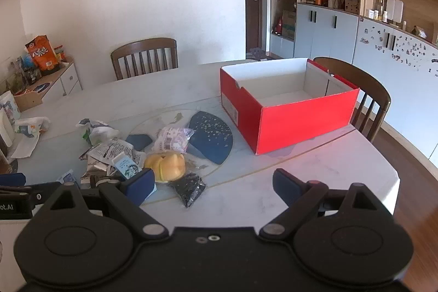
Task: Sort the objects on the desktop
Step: 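Move the left tool toward the blue wrapped bar while the right tool approaches the black bag, then close the left tool on the blue bar while the right tool grasps the black bag, then carry the blue bar with the left tool and black bag with the right tool into the red box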
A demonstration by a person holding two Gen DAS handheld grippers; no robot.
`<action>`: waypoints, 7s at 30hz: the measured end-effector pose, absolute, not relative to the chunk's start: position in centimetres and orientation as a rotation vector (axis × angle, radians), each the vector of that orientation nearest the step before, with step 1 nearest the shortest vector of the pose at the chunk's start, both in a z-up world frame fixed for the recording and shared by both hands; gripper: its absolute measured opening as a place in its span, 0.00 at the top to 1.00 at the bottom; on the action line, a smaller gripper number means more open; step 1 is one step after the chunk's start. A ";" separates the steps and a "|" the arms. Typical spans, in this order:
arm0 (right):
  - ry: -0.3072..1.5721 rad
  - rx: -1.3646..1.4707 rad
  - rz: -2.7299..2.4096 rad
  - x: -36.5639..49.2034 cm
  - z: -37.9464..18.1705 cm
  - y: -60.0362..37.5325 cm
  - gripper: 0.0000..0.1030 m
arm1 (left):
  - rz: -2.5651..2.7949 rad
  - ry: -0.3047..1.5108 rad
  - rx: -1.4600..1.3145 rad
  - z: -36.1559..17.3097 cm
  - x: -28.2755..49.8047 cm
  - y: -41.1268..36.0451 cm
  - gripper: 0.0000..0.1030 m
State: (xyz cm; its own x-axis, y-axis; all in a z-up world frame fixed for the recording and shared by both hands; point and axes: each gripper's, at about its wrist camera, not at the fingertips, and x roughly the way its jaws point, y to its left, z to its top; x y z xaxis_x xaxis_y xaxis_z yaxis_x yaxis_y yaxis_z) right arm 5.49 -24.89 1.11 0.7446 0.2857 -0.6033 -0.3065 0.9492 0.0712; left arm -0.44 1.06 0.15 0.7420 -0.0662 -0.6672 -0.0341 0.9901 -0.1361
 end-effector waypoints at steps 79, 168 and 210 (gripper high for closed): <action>0.893 -0.289 0.541 16.5 -9.6 -17.7 0.23 | 0.328 1.022 -0.211 -10.5 9.9 9.6 0.04; 0.737 -0.124 0.524 32.1 2.5 -36.7 0.65 | -0.136 0.796 -0.016 3.8 28.3 -21.1 0.65; 1.118 -0.324 0.592 44.9 -7.9 -36.8 0.64 | -0.226 1.252 0.047 -8.3 43.4 -24.4 0.65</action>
